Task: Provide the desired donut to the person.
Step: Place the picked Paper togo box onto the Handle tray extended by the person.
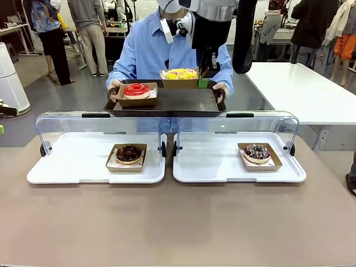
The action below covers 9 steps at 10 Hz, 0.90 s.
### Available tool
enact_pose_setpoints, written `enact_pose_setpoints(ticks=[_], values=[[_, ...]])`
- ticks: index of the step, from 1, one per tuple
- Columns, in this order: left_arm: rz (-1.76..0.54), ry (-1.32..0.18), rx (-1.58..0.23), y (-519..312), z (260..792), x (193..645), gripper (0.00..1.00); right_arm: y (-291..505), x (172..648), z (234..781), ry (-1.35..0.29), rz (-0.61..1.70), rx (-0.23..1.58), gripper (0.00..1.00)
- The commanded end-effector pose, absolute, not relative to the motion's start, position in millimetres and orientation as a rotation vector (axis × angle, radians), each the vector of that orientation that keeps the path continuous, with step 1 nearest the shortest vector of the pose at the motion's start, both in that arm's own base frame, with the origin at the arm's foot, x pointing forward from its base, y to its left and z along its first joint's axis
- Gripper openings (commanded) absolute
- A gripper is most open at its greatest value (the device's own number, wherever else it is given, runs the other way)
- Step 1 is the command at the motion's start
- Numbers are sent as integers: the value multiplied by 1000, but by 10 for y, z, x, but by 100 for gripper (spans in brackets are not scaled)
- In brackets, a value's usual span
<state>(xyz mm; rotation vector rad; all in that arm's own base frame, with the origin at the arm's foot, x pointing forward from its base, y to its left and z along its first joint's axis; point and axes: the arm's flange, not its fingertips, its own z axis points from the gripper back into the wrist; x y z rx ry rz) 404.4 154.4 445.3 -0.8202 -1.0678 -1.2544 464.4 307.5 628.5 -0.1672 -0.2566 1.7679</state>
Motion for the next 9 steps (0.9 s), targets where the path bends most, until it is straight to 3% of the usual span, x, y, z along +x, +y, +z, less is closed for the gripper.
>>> enact_pose_setpoints(ticks=[1,6,9], values=[[-1252,-1078,-818,1556,4459,4037,100,2950,4846,6164,-269,1779,-153,1],[-1252,-1078,-818,1556,4459,4037,100,2811,5119,5852,-259,1756,-158,1],[-1252,-1078,-818,1556,4459,4037,100,2829,5085,5943,-242,1764,-160,1]])
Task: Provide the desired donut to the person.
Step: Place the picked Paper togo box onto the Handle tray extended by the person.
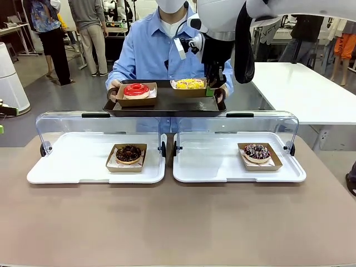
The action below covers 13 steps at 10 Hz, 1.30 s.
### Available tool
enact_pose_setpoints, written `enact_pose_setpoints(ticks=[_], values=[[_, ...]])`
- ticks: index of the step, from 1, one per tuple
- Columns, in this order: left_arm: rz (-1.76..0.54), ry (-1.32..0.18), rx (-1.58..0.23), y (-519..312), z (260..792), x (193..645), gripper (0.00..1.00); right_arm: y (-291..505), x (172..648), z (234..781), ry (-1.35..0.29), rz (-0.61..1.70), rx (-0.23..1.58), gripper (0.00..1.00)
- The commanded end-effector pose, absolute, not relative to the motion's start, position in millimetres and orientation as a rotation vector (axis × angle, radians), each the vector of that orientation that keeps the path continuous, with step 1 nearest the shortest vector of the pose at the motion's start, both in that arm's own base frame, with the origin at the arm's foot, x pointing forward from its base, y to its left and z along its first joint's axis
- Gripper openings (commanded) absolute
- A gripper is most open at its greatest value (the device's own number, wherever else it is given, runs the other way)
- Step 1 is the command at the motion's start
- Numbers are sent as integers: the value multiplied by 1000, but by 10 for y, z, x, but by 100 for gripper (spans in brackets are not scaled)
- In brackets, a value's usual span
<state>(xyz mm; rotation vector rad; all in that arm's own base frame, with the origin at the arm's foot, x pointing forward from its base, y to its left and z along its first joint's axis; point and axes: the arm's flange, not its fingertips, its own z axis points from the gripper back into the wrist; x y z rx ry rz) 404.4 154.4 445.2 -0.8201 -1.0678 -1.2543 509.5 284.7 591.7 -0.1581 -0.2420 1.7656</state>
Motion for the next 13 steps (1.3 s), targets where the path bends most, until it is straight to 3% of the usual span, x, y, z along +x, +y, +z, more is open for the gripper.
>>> enact_pose_setpoints(ticks=[1,12,13], values=[[-1252,-1078,-818,1556,4459,4037,100,2829,5085,5943,-242,1764,-160,1],[-1252,-1078,-818,1556,4459,4037,100,2711,5579,5610,-205,1619,-68,1],[-1252,-1078,-818,1556,4459,4037,100,2705,5574,5614,-219,1624,-57,24]])
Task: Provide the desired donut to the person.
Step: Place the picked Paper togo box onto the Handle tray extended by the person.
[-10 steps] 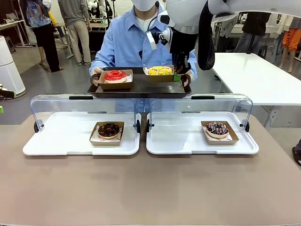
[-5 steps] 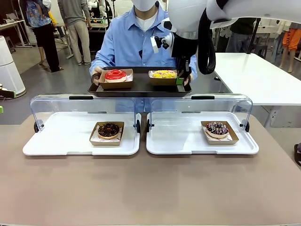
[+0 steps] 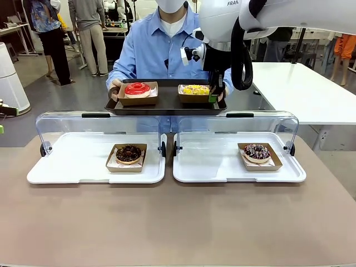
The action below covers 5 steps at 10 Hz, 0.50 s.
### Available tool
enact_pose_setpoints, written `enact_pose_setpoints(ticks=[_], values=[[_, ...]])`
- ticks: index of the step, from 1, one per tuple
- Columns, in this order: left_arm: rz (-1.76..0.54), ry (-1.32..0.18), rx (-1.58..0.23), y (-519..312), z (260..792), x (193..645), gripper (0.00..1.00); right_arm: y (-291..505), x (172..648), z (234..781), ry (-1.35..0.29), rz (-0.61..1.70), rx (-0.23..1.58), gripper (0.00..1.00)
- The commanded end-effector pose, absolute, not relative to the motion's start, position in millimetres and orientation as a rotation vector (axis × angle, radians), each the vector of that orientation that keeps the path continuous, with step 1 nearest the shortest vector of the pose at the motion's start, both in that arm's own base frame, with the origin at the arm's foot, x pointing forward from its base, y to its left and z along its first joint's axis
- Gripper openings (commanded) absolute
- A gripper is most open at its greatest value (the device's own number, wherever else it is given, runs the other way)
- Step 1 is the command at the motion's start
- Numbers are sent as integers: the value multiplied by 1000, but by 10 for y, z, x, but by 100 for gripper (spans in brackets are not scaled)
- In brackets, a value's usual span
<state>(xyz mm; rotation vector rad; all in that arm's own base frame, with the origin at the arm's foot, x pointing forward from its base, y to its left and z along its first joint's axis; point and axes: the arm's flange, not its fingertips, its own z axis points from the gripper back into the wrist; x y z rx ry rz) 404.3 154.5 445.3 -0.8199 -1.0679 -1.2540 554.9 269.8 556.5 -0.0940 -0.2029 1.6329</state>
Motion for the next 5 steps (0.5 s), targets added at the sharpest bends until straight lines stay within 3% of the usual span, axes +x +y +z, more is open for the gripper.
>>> enact_pose_setpoints(ticks=[1,2,3,4,5], values=[[-1252,-1078,-818,1556,4459,4037,100,2711,5579,5617,-222,1626,-52,61],[-1252,-1078,-818,1556,4459,4037,100,2716,5573,5627,-226,1623,-55,61],[-1252,-1078,-818,1556,4459,4037,100,2720,5559,5634,-228,1625,-57,100],[-1252,-1078,-818,1556,4459,4037,100,2723,5555,5637,-230,1626,-56,74],[-1252,-1078,-818,1556,4459,4037,100,2717,5556,5638,-229,1624,-52,100]])
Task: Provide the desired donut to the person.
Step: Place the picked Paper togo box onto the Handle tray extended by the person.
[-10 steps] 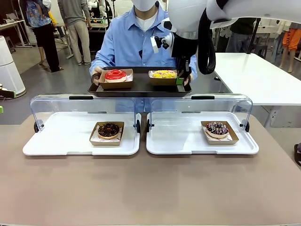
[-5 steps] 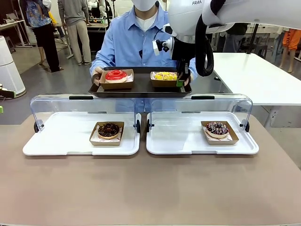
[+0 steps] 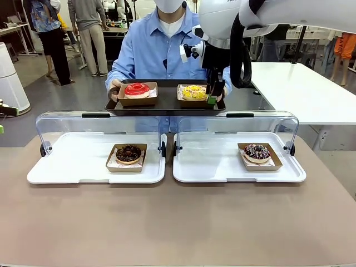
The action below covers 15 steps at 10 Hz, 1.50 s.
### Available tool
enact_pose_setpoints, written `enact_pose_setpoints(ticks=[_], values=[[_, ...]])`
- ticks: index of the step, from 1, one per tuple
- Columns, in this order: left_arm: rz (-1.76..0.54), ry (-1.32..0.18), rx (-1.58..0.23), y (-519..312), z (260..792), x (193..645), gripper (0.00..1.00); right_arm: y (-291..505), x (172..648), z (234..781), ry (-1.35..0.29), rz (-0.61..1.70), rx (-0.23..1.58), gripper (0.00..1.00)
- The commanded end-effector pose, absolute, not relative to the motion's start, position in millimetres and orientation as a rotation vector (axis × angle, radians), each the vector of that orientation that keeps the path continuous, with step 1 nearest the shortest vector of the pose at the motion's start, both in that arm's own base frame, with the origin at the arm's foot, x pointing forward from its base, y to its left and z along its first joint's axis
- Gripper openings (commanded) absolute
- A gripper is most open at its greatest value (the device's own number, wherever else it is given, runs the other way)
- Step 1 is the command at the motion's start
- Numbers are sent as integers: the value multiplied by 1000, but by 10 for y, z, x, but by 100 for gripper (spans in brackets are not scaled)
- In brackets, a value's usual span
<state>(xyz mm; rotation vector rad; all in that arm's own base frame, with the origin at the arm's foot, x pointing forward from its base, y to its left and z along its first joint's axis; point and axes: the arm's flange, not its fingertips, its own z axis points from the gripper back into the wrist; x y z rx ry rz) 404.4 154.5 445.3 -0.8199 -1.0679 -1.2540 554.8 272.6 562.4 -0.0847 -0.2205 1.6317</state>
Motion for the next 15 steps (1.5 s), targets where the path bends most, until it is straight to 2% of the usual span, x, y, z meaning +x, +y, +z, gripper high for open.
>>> enact_pose_setpoints(ticks=[1,8,11,15], values=[[-1252,-1078,-818,1556,4459,4037,100,2706,5552,5633,-226,1624,-49,100],[-1252,-1078,-818,1556,4459,4037,100,2680,5465,5677,-203,1641,-34,100],[-1252,-1078,-818,1556,4459,4037,100,2492,5023,5757,-196,1670,-43,100],[-1252,-1078,-818,1556,4459,4037,100,2076,4367,5492,-189,1694,-14,100]])
